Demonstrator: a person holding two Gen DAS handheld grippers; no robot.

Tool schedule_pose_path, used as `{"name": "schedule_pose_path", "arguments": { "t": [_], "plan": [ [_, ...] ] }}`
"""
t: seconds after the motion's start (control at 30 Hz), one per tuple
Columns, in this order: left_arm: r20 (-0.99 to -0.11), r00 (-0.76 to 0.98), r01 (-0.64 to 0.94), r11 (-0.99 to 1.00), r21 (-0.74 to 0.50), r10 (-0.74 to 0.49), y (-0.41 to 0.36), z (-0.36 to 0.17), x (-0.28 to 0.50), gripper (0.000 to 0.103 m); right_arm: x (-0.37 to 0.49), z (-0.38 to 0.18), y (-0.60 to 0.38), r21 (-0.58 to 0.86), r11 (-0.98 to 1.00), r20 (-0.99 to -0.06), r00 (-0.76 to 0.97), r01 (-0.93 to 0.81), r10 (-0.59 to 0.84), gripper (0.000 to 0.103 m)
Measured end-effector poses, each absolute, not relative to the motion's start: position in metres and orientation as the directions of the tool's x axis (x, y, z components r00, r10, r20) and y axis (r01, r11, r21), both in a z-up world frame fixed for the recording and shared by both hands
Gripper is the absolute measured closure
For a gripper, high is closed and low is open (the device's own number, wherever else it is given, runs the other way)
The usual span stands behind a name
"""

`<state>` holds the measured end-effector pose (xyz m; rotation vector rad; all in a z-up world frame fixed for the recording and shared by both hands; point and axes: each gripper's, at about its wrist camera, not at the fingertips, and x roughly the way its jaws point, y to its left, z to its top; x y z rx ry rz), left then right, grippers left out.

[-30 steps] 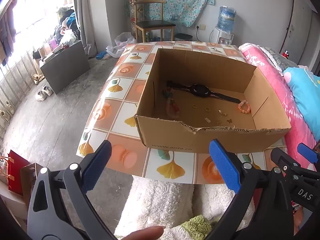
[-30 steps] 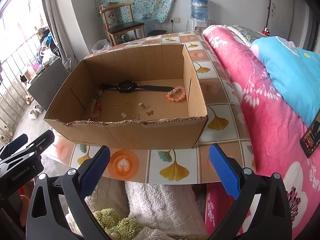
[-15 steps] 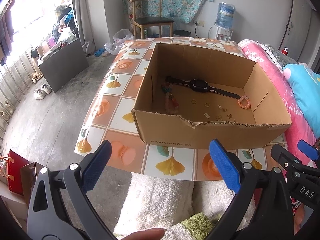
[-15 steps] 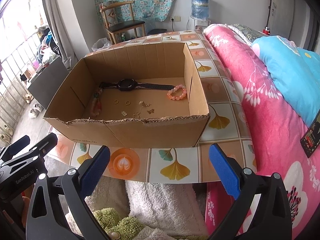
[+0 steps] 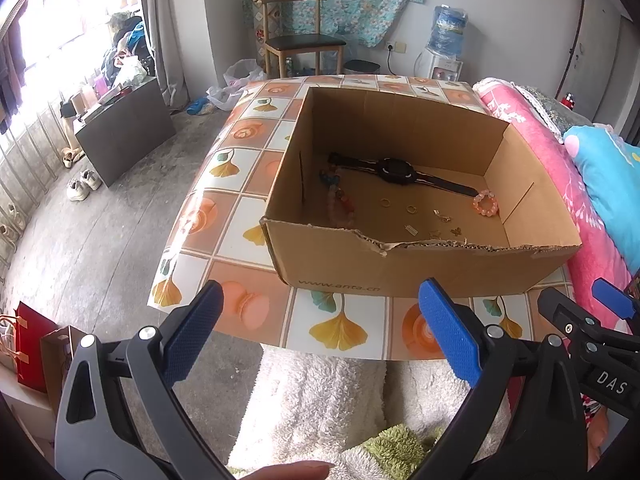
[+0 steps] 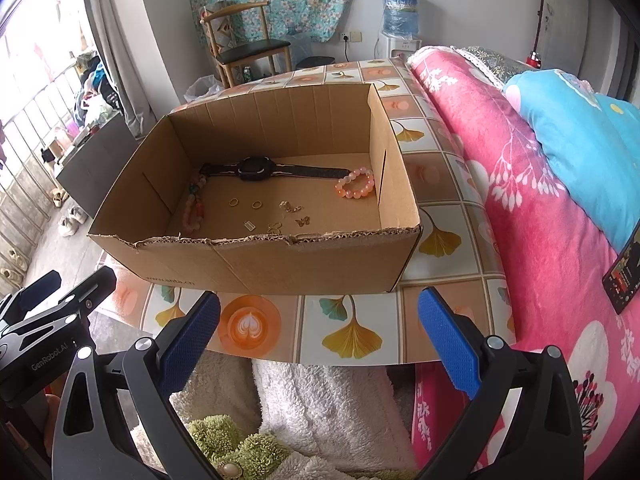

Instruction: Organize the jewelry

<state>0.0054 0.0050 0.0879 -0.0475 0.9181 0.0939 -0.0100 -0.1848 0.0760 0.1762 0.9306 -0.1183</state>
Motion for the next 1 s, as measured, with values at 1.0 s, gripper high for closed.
{"name": "schedule_pose_path", "arguments": {
  "t": [1.0],
  "plan": [
    [-0.797,0.601,-0.094,0.996,-0.004,0.053,-0.0017,0.0875,0.0053,0.008,-0.0055,0.0724,-0.1876,0.108,0.979,-0.810,0.586,0.171,-0.013,0.007]
  ]
}}
